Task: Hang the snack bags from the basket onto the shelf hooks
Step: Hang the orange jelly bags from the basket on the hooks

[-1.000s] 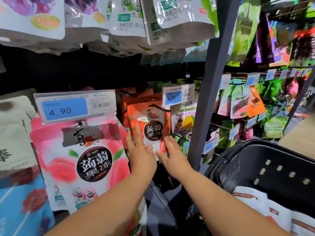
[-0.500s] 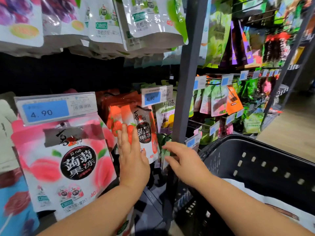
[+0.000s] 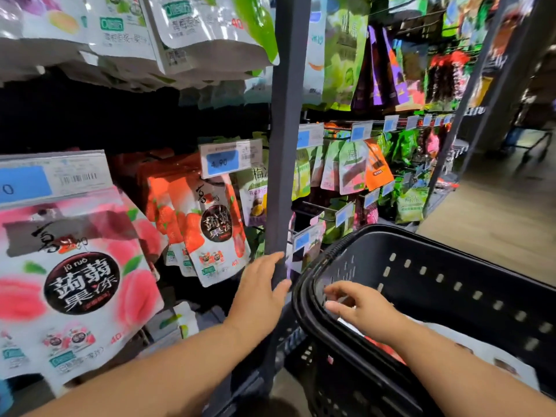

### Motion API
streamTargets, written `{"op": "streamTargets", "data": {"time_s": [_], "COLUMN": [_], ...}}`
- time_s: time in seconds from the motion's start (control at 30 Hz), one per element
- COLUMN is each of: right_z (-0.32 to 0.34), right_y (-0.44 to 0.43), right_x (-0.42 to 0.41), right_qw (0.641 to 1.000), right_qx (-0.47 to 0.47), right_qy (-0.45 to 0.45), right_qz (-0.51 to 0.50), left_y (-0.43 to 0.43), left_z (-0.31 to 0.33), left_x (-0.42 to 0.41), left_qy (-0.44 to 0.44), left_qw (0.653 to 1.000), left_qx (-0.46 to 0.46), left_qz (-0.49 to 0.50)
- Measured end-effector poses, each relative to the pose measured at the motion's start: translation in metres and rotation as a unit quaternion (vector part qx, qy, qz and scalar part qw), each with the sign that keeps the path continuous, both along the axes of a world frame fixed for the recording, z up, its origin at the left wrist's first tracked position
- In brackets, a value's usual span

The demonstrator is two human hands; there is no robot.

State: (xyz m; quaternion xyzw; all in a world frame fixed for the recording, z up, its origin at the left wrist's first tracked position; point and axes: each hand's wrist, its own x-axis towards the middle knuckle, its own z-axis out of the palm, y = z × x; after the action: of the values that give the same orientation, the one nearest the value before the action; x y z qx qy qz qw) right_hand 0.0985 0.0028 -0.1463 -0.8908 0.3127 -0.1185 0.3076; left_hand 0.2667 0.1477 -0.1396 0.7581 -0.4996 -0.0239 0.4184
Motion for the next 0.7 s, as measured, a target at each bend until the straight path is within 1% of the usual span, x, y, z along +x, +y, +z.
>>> {"op": "streamTargets", "data": {"time_s": [0.1,0.2,0.27,0.33,0.5,0.57,0.67,0.7], "right_z": [-0.004,-0.008,-0.014,-0.024,-0.053,-0.062,-0.067,-0.07], "right_y": [0.004,0.01,0.019,0.031,0.069,0.083,0.1,0.102], "right_x": [0.003,-0.001,-0.006,-0.009,-0.008,-0.007,-0.01,-0.011], "right_qw": [0.999,0.99,0.978,0.966,0.938,0.92,0.878,0.869], "right_qx": [0.034,0.124,0.19,0.238,0.319,0.349,0.413,0.424], "right_qy": [-0.025,-0.052,-0.061,-0.062,-0.089,-0.11,-0.145,-0.155], "right_qz": [-0.006,-0.037,-0.061,-0.079,-0.106,-0.141,-0.193,-0.202], "left_y": [-0.013,-0.022,-0.026,-0.026,-0.021,-0.017,-0.007,-0.003], "left_z": [-0.002,-0.005,-0.009,-0.011,-0.013,-0.015,-0.021,-0.022], "left_x": [-0.011,-0.018,-0.02,-0.023,-0.028,-0.029,-0.029,-0.03], "left_qy": [0.021,0.023,0.012,0.003,-0.008,-0.006,-0.023,-0.029], "left_qw": [0.997,0.995,0.993,0.991,0.99,0.989,0.987,0.986], "left_qx": [0.059,0.089,0.104,0.117,0.119,0.131,0.151,0.157], "left_qz": [-0.033,-0.05,-0.059,-0.067,-0.071,-0.071,-0.057,-0.053]}}
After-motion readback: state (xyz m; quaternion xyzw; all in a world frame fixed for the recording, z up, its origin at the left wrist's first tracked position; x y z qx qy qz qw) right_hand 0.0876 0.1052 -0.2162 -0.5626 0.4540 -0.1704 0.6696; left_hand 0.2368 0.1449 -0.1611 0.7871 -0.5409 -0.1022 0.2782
